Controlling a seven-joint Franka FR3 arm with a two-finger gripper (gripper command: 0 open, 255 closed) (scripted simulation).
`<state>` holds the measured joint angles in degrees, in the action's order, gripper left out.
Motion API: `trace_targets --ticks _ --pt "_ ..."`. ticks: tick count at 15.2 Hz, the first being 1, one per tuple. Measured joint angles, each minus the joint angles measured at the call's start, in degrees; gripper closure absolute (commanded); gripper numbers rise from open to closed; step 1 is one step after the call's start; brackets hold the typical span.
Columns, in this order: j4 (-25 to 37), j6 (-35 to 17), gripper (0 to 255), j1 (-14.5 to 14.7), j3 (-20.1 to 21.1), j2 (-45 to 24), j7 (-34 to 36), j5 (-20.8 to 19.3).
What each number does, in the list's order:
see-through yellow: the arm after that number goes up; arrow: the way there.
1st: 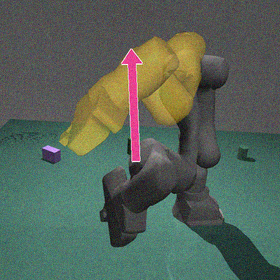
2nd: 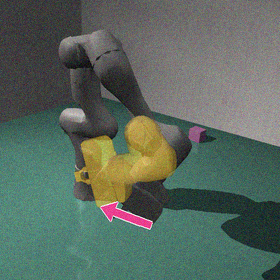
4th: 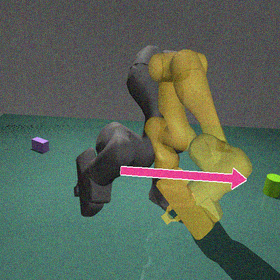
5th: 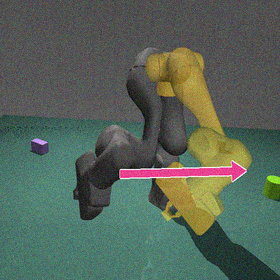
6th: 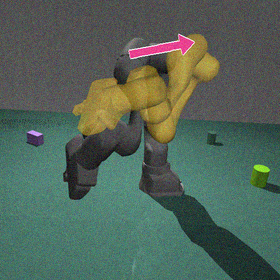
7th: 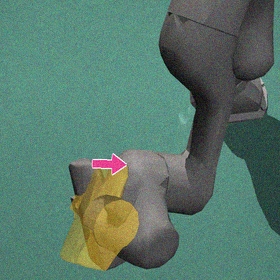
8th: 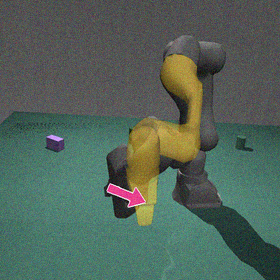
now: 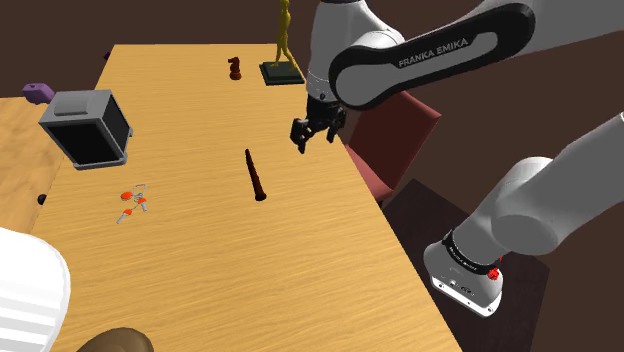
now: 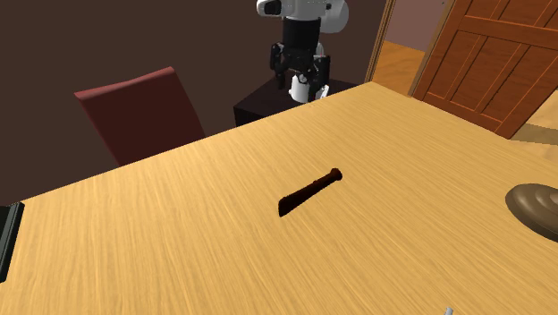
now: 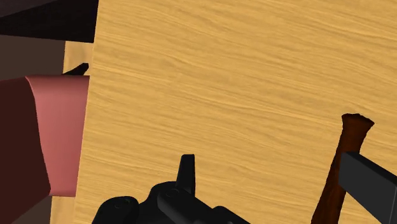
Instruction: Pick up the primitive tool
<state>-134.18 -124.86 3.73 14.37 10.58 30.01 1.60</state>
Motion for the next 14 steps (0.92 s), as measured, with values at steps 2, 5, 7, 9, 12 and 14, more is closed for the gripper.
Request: trace_targets --ticks 2,5,7,9,12,14 --pt "2.4 -1.9 0 0.0 0.8 -4.1 2.5 -1.2" --pt "6.1 -4.6 0 0.6 2.0 -10.2 7.1 -3.3" --pt "9.3 -6.6 0 1.2 2.5 -15.4 10.5 -5.5" --pt "12.9 -7.6 0 2.0 2.5 -19.9 13.3 -7.5" --pt "18.4 -8.9 0 3.5 2.1 -26.6 17.3 -10.3" --pt "22.9 -8.8 0 4.9 1.6 -30.8 19.7 -11.9"
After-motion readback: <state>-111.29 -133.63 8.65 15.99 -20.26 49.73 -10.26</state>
